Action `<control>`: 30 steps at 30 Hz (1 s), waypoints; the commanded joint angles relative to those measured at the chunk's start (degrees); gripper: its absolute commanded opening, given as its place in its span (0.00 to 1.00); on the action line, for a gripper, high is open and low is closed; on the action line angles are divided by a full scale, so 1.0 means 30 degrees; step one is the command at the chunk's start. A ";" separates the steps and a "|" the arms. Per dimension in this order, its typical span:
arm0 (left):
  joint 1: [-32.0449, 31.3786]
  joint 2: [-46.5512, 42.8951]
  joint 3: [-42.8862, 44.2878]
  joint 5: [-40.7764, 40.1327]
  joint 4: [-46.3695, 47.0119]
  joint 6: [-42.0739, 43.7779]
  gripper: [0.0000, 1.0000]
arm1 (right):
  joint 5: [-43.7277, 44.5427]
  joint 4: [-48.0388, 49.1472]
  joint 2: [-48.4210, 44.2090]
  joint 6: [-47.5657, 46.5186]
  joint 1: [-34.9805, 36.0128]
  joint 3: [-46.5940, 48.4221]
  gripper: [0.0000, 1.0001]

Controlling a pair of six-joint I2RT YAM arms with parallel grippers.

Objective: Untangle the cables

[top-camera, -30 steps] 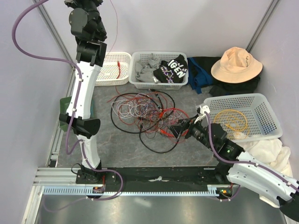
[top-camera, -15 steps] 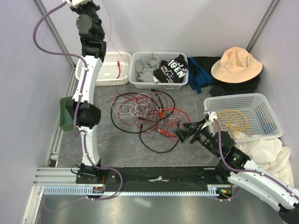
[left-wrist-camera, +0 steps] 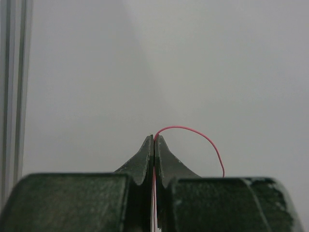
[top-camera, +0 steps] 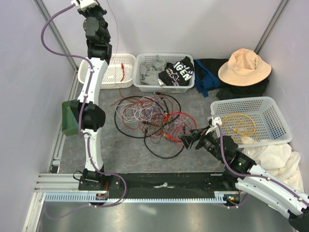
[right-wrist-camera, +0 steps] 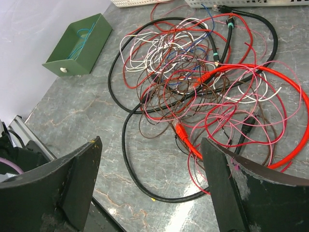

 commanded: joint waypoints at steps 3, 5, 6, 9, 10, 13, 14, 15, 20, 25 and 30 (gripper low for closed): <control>0.0346 -0.0559 0.2441 0.1127 0.1750 0.0089 0.02 | 0.0274 0.0298 -0.0389 -0.0185 0.0045 -0.0075 0.91; 0.0668 -0.0735 0.2412 0.1068 0.1780 -0.0057 0.02 | 0.0245 0.0269 -0.0390 -0.0155 0.0045 -0.0163 0.91; 0.0785 -0.0910 0.2412 0.1010 0.1809 -0.0174 0.02 | 0.0245 0.0123 -0.0419 -0.0155 0.0045 -0.0135 0.91; 0.1079 -0.1204 0.2441 0.1126 0.1897 -0.0585 0.02 | 0.0391 -0.0053 -0.0478 -0.0243 0.0045 -0.0076 0.91; 0.1137 -0.1408 0.2441 0.1184 0.1927 -0.0586 0.02 | 0.0420 0.0004 -0.0536 -0.0243 0.0045 -0.0105 0.91; 0.1196 -0.1614 0.2616 0.1595 0.1956 -0.1142 0.02 | 0.0304 0.0092 -0.0362 -0.0214 0.0045 -0.0105 0.91; 0.1196 -0.1644 0.2617 0.1682 0.1927 -0.1142 0.02 | 0.0246 0.0093 -0.0303 -0.0185 0.0045 -0.0076 0.91; 0.1196 -0.1645 0.2588 0.1683 0.1927 -0.1113 0.02 | 0.0187 0.0064 -0.0331 -0.0156 0.0045 -0.0105 0.91; 0.1430 -0.1090 0.2733 0.1215 0.1927 -0.1929 0.02 | 0.0653 -0.0722 -0.1296 -0.0097 0.0045 -0.0339 0.91; 0.1869 -0.1263 0.3085 0.1272 0.1927 -0.2694 0.02 | 0.1182 -0.1080 -0.1797 -0.0273 0.0045 -0.0486 0.91; 0.2250 -0.2170 0.3056 0.1683 0.1723 -0.2988 0.02 | 0.0539 -0.0582 -0.0890 -0.0243 0.0045 -0.0486 0.91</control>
